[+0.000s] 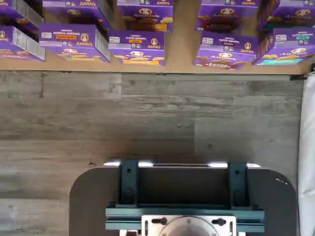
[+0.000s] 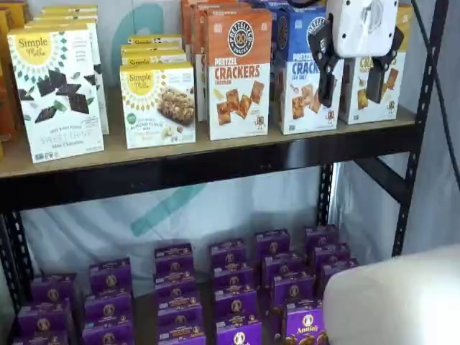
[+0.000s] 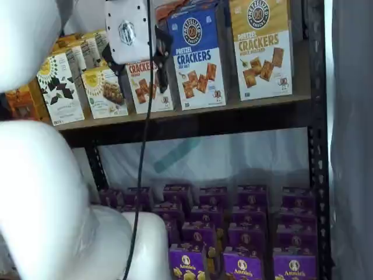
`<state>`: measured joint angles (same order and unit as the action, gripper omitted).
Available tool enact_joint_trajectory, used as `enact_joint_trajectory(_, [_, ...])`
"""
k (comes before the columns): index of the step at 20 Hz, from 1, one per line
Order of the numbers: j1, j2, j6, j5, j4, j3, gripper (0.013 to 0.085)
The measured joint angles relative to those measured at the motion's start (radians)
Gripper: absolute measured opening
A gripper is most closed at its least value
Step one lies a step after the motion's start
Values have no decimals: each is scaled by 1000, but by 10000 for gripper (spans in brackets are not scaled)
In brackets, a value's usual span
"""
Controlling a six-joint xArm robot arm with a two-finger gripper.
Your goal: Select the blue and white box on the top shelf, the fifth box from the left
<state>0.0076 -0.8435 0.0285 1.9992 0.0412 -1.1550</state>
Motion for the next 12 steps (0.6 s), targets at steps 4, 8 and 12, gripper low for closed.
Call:
enact_joint_trajectory(4, [12, -5, 6, -9, -12, 3, 850])
enact_joint_trajectory(8, [29, -9, 16, -23, -30, 6, 850])
enact_joint_trajectory(12, [32, -15, 18, -66, -36, 15, 850])
